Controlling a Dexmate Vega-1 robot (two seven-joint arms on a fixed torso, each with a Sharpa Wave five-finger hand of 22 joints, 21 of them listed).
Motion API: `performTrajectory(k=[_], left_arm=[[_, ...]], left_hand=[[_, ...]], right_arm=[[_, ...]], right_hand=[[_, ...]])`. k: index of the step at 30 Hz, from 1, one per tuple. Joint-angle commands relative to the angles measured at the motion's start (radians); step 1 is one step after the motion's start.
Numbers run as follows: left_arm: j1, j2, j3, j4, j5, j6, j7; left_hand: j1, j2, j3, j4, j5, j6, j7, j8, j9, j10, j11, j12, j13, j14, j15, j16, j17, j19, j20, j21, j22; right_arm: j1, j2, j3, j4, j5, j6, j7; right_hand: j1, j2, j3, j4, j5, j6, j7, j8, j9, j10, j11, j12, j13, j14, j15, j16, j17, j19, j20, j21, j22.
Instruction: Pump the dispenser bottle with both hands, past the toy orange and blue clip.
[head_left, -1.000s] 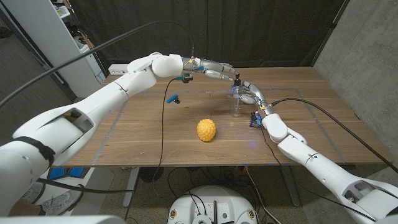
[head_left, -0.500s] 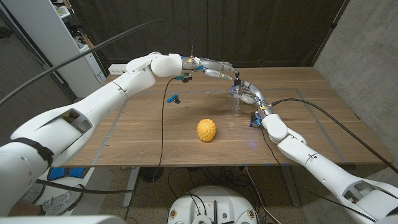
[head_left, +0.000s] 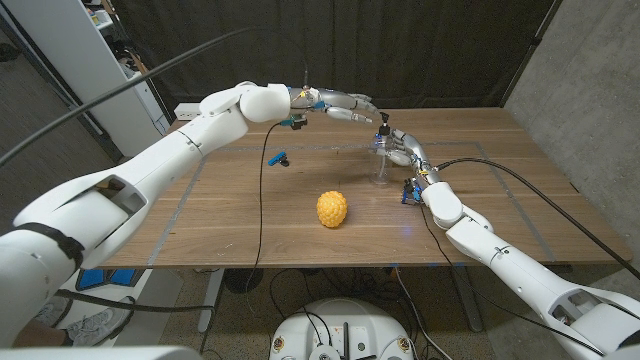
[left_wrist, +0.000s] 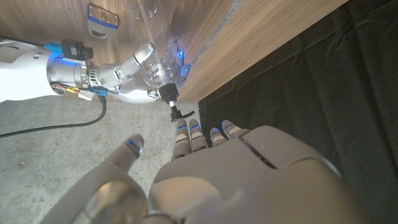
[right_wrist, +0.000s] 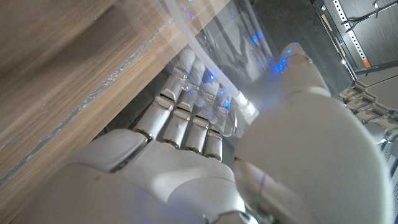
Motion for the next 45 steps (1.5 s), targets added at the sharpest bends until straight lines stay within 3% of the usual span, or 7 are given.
performTrajectory(k=[1,14,24,32,45], left_arm=[[0.013,0.008,-0.02,-0.016,-0.014,0.019,0.025],[0.096,0.033,-0.085,-0.075,-0.118,0.134,0.062],[0.195,0.047,-0.147,-0.12,-0.2,0.249,0.172],[0.218,0.062,-0.163,-0.117,-0.246,0.272,0.212],[0.318,0.087,-0.229,-0.165,-0.336,0.337,0.334]], left_hand=[[0.012,0.104,0.003,-0.004,0.006,0.0,-0.002,0.001,0.0,-0.006,-0.002,0.002,-0.001,-0.005,-0.055,0.001,-0.001,0.003,-0.066,0.008,0.002],[0.016,0.102,0.003,-0.011,0.005,-0.012,-0.006,-0.002,0.0,-0.018,0.0,-0.002,0.0,0.001,-0.054,0.002,-0.001,0.011,-0.064,0.01,0.001],[0.022,0.101,0.005,-0.02,0.005,-0.011,-0.007,0.0,0.0,-0.017,0.002,0.0,0.0,0.006,-0.055,0.002,-0.002,0.028,-0.059,0.015,0.001],[0.027,0.101,0.006,-0.028,0.005,-0.008,-0.008,0.002,0.0,-0.013,-0.003,0.003,0.0,0.014,-0.053,0.003,-0.002,0.04,-0.055,0.017,0.0],[0.033,0.101,0.008,-0.038,0.005,0.002,-0.01,0.005,0.0,-0.005,-0.002,0.006,0.0,0.03,-0.056,0.005,-0.002,0.055,-0.054,0.019,0.0]], right_arm=[[-0.004,0.001,0.0,-0.005,0.006,-0.008,0.003],[-0.005,-0.001,0.001,-0.013,0.001,-0.02,-0.004],[0.008,0.006,0.003,-0.004,0.004,-0.017,-0.007],[0.022,0.011,0.001,0.007,0.004,-0.015,-0.007],[0.041,0.02,-0.003,0.017,0.003,-0.018,-0.008]], right_hand=[[0.203,0.217,0.004,0.01,-0.002,0.004,-0.004,0.011,0.004,0.039,-0.031,0.005,0.005,0.011,-0.141,-0.003,0.004,-0.004,-0.035,0.009,0.0],[0.201,0.217,0.001,0.011,-0.002,0.001,-0.004,0.011,0.004,0.033,-0.032,0.0,0.007,0.011,-0.14,-0.008,0.008,-0.011,-0.034,0.013,0.0],[0.199,0.216,-0.001,0.012,-0.002,-0.004,-0.005,0.01,0.004,0.033,-0.031,-0.002,0.009,0.01,-0.139,-0.014,0.01,-0.018,-0.032,0.015,0.0],[0.203,0.216,-0.001,0.009,-0.001,-0.008,-0.007,0.009,0.004,0.026,-0.03,-0.007,0.009,0.005,-0.141,-0.019,0.011,-0.024,-0.032,0.016,-0.001],[0.215,0.217,0.002,0.004,0.002,-0.026,-0.014,0.002,0.003,0.007,-0.029,-0.02,0.012,-0.009,-0.145,-0.03,0.017,-0.04,-0.034,0.018,-0.001]])
